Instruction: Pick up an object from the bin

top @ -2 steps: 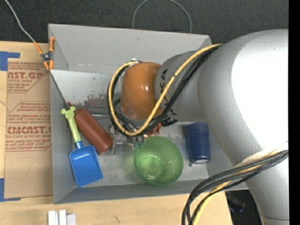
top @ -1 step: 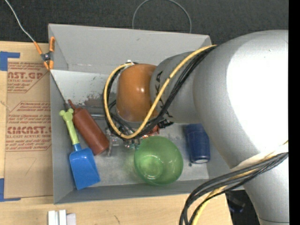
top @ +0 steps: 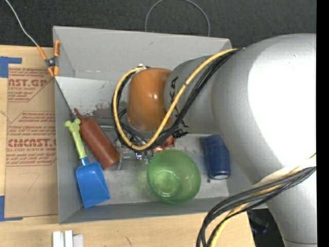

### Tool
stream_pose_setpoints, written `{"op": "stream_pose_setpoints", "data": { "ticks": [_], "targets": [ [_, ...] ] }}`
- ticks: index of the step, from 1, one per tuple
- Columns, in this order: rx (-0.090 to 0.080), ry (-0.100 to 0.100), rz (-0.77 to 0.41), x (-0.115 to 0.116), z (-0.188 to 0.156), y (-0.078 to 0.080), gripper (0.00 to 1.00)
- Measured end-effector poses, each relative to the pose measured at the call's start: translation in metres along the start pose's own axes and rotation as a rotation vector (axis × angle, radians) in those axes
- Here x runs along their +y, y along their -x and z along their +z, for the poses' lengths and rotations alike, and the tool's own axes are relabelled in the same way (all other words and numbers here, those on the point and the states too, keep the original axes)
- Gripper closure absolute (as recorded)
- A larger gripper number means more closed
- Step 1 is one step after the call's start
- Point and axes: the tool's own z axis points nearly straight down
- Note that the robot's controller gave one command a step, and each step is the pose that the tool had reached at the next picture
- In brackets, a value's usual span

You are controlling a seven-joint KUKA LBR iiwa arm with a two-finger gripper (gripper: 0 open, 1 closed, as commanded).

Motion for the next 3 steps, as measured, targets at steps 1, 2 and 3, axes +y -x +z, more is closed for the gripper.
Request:
{"op": "stream_pose_setpoints", "data": {
  "ticks": [1,2,3],
  "targets": [
    [-0.002,0.000,-0.012,-0.002,0.000,0.023,1.00],
    [0.000,0.000,0.022,0.003,-0.006,0.022,1.00],
    [-0.007,0.002,0.028,0.010,-0.060,0.028,1.00]
  ]
}}
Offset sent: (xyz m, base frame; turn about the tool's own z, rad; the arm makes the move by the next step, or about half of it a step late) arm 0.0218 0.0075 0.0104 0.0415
